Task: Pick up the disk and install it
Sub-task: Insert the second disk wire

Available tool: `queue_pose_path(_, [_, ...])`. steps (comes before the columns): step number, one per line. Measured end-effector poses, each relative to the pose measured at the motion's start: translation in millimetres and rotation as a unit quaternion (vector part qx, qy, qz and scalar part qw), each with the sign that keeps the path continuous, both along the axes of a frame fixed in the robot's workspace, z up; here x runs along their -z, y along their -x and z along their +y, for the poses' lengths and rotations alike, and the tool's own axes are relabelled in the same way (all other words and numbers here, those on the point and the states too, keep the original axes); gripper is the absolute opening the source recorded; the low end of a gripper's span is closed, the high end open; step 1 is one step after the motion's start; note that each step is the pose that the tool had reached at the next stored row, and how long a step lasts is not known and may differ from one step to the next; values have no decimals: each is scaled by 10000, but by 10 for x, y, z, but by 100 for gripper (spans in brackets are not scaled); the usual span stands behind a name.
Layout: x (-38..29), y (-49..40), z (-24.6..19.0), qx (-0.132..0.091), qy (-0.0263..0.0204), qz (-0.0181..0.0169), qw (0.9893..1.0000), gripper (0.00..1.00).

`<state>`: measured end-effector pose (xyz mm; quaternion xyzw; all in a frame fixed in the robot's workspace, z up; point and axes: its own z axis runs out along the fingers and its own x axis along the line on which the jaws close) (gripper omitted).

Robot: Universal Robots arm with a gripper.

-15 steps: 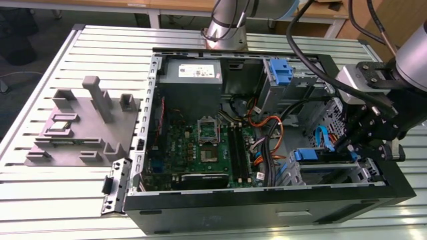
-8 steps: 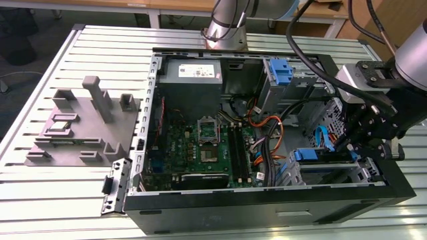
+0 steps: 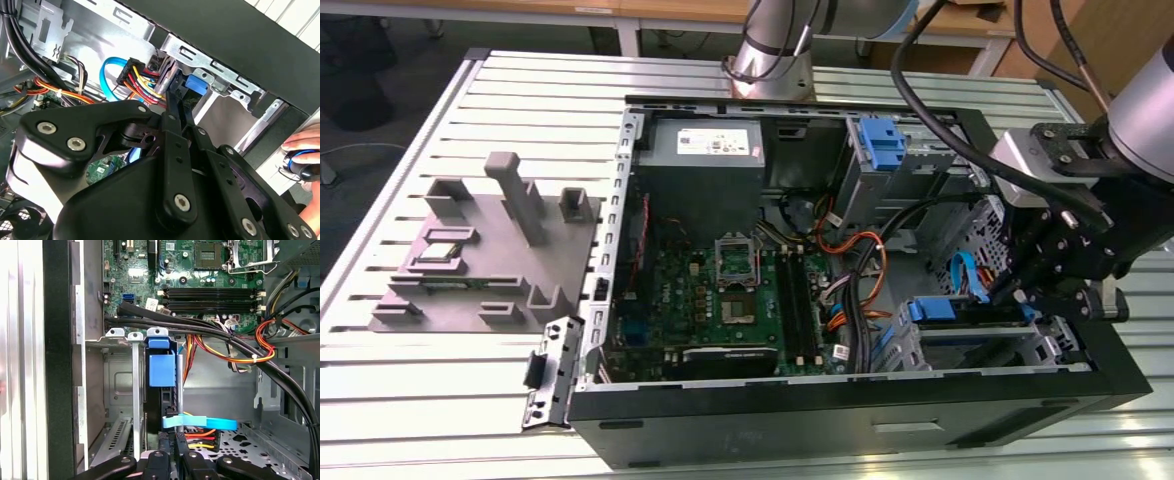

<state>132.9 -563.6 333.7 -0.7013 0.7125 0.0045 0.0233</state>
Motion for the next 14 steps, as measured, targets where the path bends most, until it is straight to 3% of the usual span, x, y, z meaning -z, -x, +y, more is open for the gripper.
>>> queue_pose_path(14, [44,0,0,0,3,3,10000,17])
